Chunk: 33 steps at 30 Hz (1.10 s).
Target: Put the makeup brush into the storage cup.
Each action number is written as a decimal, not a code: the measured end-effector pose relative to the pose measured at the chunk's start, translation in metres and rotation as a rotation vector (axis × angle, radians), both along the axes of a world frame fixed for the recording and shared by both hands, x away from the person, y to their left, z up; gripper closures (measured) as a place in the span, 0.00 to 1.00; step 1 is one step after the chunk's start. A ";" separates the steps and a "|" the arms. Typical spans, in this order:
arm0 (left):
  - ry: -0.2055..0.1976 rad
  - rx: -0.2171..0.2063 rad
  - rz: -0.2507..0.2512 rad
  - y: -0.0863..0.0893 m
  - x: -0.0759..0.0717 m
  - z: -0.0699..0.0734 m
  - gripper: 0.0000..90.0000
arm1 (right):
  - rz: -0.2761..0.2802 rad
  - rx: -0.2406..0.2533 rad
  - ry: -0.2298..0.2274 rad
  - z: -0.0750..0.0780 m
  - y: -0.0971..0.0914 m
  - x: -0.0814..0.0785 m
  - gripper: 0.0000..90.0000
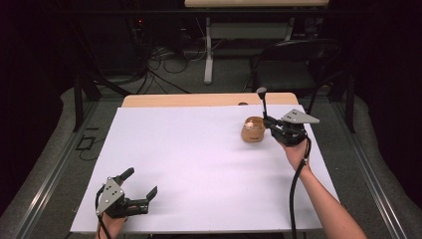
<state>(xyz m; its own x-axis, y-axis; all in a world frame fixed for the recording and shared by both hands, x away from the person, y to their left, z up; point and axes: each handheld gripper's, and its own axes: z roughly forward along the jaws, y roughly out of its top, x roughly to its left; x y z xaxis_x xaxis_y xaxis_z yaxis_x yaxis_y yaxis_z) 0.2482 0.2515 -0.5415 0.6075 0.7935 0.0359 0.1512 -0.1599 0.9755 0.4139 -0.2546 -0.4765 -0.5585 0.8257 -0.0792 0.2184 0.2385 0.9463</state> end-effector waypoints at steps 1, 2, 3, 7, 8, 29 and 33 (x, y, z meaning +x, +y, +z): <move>0.000 0.001 0.000 0.000 0.000 0.000 0.00 | -0.001 0.001 0.002 -0.001 0.000 0.001 0.88; 0.000 0.001 0.001 0.000 0.000 0.000 0.00 | 0.000 0.006 0.000 -0.002 0.001 0.002 0.88; 0.000 0.001 0.001 0.000 0.000 0.000 0.00 | 0.000 0.001 0.001 -0.002 0.002 0.003 0.88; 0.001 0.000 0.000 0.000 0.000 0.000 0.00 | -0.002 -0.005 -0.010 -0.004 0.005 0.005 0.88; 0.000 0.000 0.000 0.000 0.000 0.000 0.00 | -0.002 -0.003 -0.009 -0.004 0.005 0.006 0.88; -0.001 -0.002 0.002 0.000 0.000 0.000 0.00 | -0.040 0.017 -0.026 -0.007 0.012 0.025 0.88; -0.002 -0.004 -0.001 0.000 0.000 0.000 0.00 | -0.041 0.018 -0.026 -0.010 0.013 0.029 0.88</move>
